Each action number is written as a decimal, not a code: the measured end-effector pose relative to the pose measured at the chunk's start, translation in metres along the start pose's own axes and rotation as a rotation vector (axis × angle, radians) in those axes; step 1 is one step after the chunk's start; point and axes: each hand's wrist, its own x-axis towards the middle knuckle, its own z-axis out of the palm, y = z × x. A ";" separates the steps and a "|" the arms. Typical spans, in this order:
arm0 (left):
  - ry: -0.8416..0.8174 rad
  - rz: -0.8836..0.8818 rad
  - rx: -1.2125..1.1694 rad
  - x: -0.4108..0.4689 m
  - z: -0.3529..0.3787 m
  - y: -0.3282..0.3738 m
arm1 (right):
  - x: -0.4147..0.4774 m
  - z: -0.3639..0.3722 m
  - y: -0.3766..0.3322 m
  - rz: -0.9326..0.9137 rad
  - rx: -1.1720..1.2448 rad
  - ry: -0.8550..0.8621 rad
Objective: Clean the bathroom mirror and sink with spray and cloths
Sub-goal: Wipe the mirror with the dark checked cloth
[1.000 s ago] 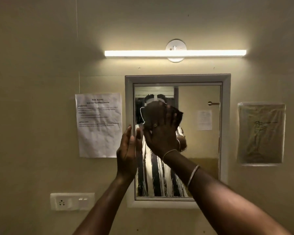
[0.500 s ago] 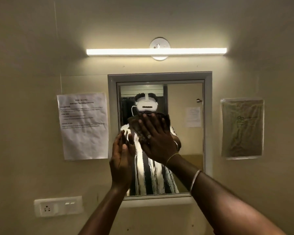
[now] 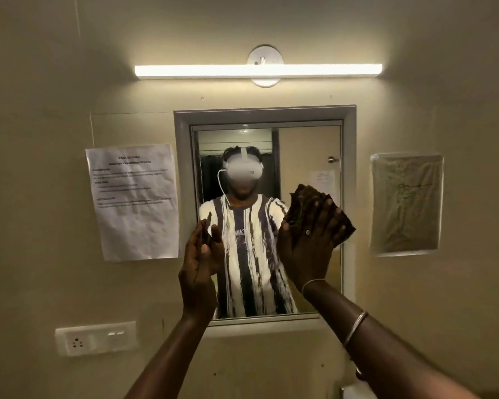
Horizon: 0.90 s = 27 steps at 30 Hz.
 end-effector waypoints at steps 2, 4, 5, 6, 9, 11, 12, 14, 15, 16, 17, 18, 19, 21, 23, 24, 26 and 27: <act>-0.030 -0.006 0.017 -0.001 -0.003 0.000 | -0.010 0.005 -0.017 0.006 -0.003 -0.031; -0.045 0.005 0.039 -0.002 -0.010 -0.001 | -0.023 0.014 -0.037 -0.061 -0.018 -0.079; -0.046 0.009 0.047 -0.002 -0.012 -0.001 | -0.028 0.018 -0.046 -0.102 -0.021 -0.099; -0.042 0.009 0.050 -0.003 -0.014 -0.001 | -0.034 0.022 -0.056 -0.142 -0.017 -0.122; -0.016 0.001 0.042 -0.005 -0.017 -0.002 | -0.048 0.030 -0.082 -0.276 -0.002 -0.175; -0.001 0.008 0.024 -0.009 -0.017 0.000 | -0.055 0.036 -0.094 -0.434 -0.007 -0.196; 0.003 0.009 0.010 -0.011 -0.018 0.000 | -0.058 0.039 -0.098 -0.519 -0.012 -0.207; 0.028 -0.001 -0.020 -0.014 -0.019 -0.001 | -0.064 0.044 -0.102 -0.638 -0.008 -0.212; 0.046 -0.005 -0.027 -0.016 -0.020 -0.002 | -0.066 0.046 -0.102 -0.680 -0.005 -0.208; 0.063 -0.010 -0.029 -0.017 -0.020 -0.004 | -0.067 0.046 -0.100 -0.714 -0.005 -0.208; 0.077 -0.016 -0.026 -0.020 -0.019 -0.005 | -0.066 0.046 -0.096 -0.750 -0.011 -0.216; 0.086 -0.023 -0.025 -0.023 -0.017 -0.006 | -0.065 0.045 -0.090 -0.786 -0.018 -0.228; 0.095 -0.030 -0.025 -0.027 -0.014 -0.006 | -0.064 0.044 -0.081 -0.820 -0.022 -0.238; 0.103 -0.038 -0.018 -0.037 -0.007 -0.009 | -0.062 0.041 -0.059 -0.861 -0.036 -0.242; 0.095 -0.059 -0.014 -0.047 0.000 -0.015 | -0.064 0.035 -0.032 -0.840 -0.062 -0.229; 0.093 -0.074 -0.018 -0.052 0.003 -0.018 | -0.065 0.032 -0.017 -0.805 -0.067 -0.220; 0.101 -0.112 -0.029 -0.060 0.008 -0.024 | -0.068 0.025 0.010 -0.706 -0.072 -0.193; 0.105 -0.127 -0.031 -0.063 0.010 -0.026 | -0.068 0.022 0.024 -0.650 -0.075 -0.180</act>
